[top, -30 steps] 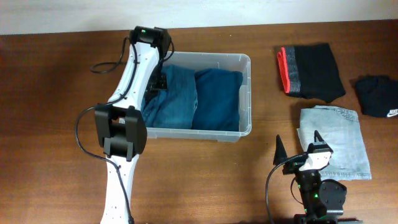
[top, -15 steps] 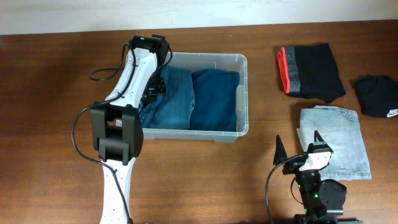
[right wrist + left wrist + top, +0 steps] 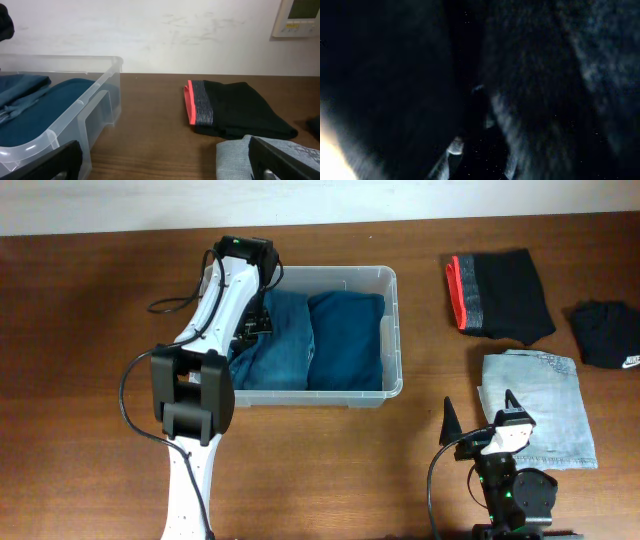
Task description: Pack container
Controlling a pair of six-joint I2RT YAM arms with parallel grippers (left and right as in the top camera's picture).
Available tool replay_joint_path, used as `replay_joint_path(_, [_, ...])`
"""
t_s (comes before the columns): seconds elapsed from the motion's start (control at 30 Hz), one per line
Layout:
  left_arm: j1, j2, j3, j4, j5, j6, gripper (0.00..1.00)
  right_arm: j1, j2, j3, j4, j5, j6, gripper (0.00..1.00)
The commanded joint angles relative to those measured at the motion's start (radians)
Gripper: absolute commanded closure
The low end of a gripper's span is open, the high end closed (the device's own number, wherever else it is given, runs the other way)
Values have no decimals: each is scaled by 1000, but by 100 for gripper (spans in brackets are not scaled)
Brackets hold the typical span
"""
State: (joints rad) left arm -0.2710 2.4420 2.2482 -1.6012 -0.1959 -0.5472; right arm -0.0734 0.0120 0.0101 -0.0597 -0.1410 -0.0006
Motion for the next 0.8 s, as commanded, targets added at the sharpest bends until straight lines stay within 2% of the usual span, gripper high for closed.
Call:
replay_joint_path(0.0, [-6, -88, 32, 3, 28, -72, 99, -6, -9, -5, -5, -6, -3, 1])
replay_joint_path(0.43, [0, -132, 55, 68, 35, -39, 98, -6, -9, -5, -5, -6, -3, 1])
replay_joint_path(0.5, [6, -132, 95, 83, 34, -24, 82, -6, -9, -5, -5, -6, -3, 1])
replay_joint_path(0.6, [28, -133, 194, 80, 35, 6, 72, -6, -9, -5, -5, -6, -3, 1])
replay_joint_path(0.67, [45, -136, 275, 66, 35, 47, 61, -6, -9, -5, -5, -6, -3, 1])
replay_joint_path(0.7, [54, -138, 319, 52, 35, 66, 34, -6, -9, -5, -5, -6, -3, 1])
replay_joint_path(0.73, [64, -143, 362, 39, 35, 85, 14, -6, -9, -5, -5, -6, -3, 2])
replay_joint_path(0.77, [72, -149, 393, 30, 35, 102, 1, -6, -9, -5, -5, -6, -3, 2])
